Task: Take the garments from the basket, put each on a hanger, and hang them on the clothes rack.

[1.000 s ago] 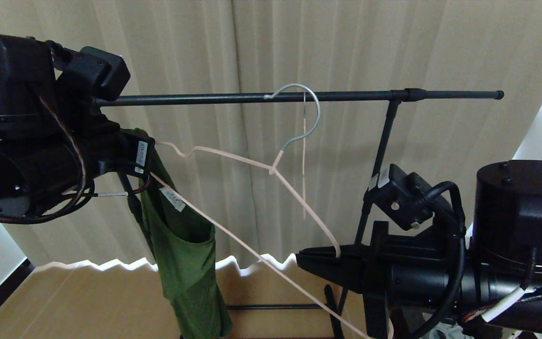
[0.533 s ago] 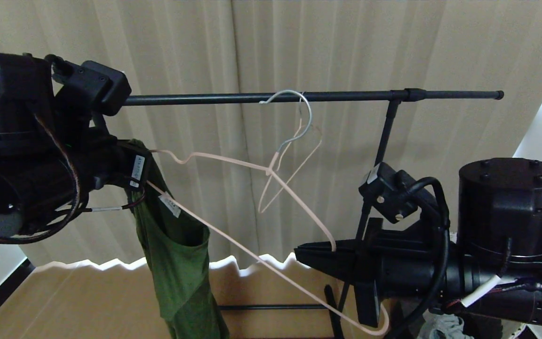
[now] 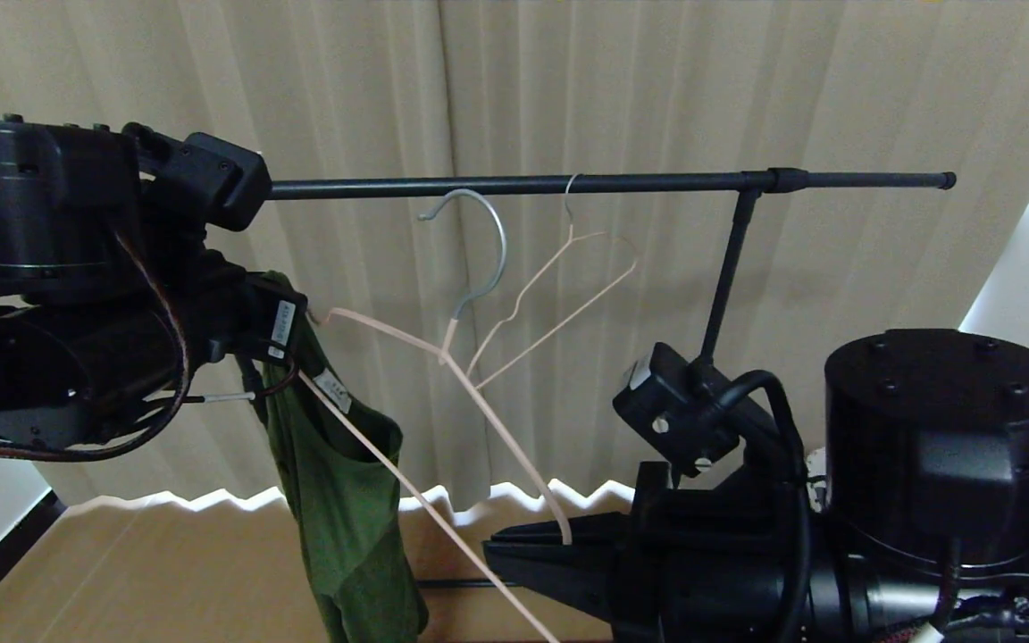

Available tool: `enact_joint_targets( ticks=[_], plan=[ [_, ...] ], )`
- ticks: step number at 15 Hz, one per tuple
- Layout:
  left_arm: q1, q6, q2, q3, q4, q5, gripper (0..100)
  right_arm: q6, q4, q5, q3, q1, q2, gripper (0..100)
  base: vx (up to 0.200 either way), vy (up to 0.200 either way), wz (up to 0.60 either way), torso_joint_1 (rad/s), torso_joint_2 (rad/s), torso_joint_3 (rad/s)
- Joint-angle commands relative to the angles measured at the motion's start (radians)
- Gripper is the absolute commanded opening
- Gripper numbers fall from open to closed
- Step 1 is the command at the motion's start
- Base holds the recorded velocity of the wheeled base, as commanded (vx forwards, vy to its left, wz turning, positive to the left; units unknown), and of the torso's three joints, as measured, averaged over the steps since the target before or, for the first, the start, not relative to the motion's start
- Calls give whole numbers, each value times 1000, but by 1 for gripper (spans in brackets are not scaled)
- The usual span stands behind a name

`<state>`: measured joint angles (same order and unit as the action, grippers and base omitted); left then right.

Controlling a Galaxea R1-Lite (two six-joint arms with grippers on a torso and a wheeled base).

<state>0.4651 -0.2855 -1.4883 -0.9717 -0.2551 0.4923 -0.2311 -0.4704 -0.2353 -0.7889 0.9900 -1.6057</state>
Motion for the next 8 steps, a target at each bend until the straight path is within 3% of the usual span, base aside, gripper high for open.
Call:
enact_joint_targets(
  ticks=[1, 4, 8],
  plan=[
    [1, 0, -7, -4, -1, 0, 0, -8, -1, 1, -19, -7, -37, 0, 0, 0, 0, 0, 0, 0],
    [12, 0, 6, -7, -1, 0, 0, -60, -2, 4, -46, -27, -60, 0, 0, 0, 0, 0, 0, 0],
    [83, 0, 40, -7, -1, 23, 0, -60, -1, 7, -92, -48, -95, 0, 0, 0, 0, 0, 0, 0]
  ],
)
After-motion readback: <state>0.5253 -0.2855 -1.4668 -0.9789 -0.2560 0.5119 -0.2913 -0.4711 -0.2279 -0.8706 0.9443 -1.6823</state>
